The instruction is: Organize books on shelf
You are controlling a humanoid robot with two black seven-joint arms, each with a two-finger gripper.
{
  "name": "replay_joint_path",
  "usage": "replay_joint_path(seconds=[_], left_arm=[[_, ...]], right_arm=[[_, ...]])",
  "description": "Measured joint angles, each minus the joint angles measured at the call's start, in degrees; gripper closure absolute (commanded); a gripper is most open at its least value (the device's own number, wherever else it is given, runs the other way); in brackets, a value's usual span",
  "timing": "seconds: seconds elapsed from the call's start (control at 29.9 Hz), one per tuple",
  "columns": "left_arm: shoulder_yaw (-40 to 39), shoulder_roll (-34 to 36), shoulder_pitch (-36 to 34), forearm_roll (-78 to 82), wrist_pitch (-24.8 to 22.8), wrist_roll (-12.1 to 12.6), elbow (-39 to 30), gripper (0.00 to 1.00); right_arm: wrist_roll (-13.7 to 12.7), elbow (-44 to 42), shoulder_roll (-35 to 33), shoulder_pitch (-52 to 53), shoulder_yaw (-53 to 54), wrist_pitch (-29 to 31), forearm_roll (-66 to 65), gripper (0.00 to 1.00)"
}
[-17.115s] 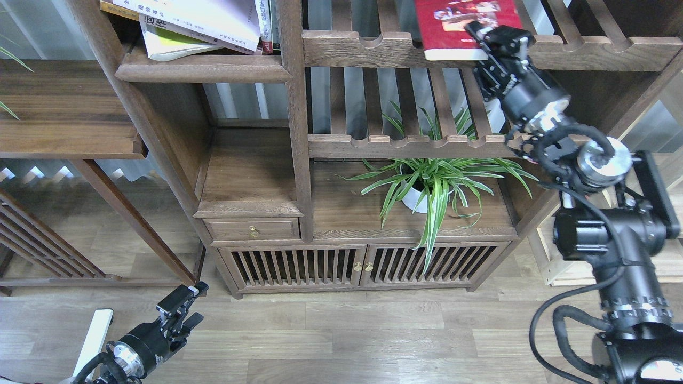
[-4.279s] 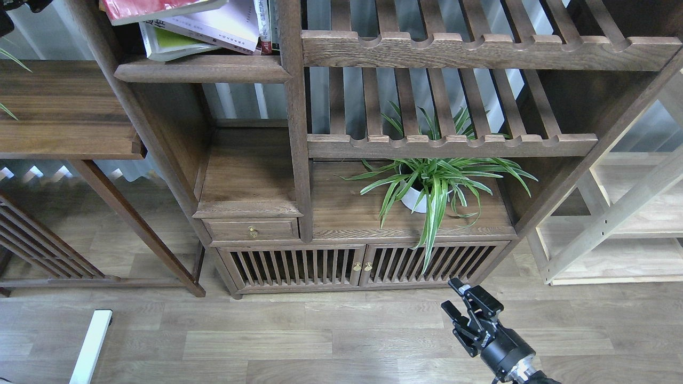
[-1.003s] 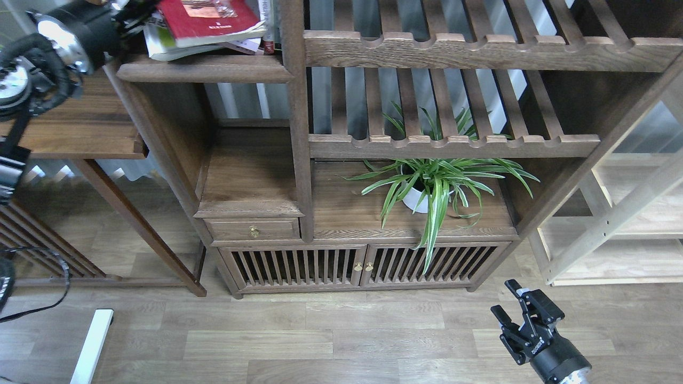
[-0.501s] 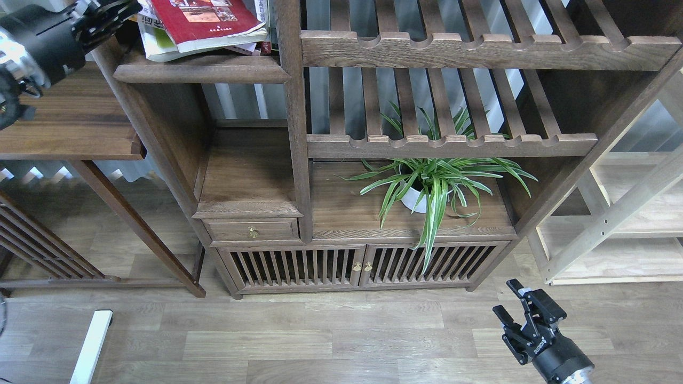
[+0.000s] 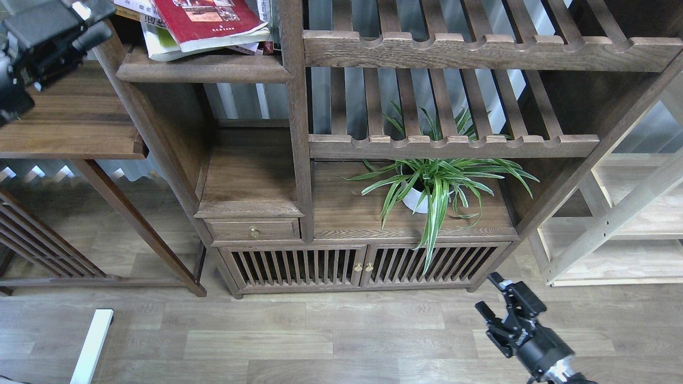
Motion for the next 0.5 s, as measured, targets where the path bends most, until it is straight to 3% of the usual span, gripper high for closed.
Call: replay_joint_path(seconds=[0.13,0.2,0.5], left_arm=[[-0.2,-1.0,6.5,-2.5,-8.9,0.0,0.6,0.2],[-0.4,-1.4,9.7,-3.3,-11.0,0.0,0.9,0.2],[-1.2,-10.0,18.1,-2.9,-12.0,0.0,6.8,0.2]], right_arm=[[0.0,0.0,1.2,1.8,0.0,0.0,-3.2,0.03],[0.0,0.1,1.3,2.8,0.0,0.0,-4.5,0.03],[0.0,5.4,0.8,8.0,1.5,0.0,-6.8,0.03]])
